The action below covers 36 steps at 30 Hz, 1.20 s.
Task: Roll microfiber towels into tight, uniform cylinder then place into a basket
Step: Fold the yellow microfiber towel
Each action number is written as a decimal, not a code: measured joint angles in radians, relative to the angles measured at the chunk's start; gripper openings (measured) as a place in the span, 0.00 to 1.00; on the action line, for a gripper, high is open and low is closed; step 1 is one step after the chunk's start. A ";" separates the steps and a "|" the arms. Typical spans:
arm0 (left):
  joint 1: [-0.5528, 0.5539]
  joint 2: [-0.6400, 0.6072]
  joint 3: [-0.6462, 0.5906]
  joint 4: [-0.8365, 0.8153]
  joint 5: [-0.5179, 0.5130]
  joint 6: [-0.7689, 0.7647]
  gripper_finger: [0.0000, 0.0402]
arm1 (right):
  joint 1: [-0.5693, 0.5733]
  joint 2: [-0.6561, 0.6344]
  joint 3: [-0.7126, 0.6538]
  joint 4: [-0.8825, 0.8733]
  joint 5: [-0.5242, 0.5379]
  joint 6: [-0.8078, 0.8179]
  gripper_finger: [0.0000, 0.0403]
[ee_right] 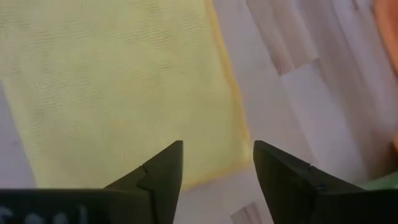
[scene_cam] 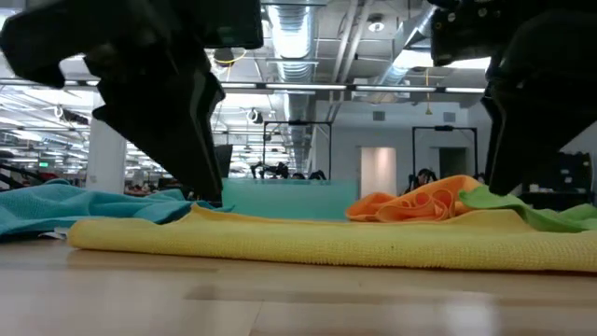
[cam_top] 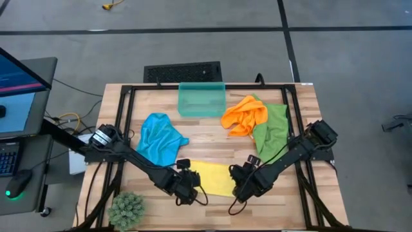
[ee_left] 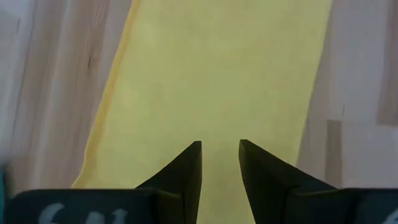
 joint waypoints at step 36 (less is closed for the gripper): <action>0.341 -0.001 -0.106 0.127 -0.033 0.426 0.25 | 0.028 -0.001 0.012 0.010 0.007 0.043 0.34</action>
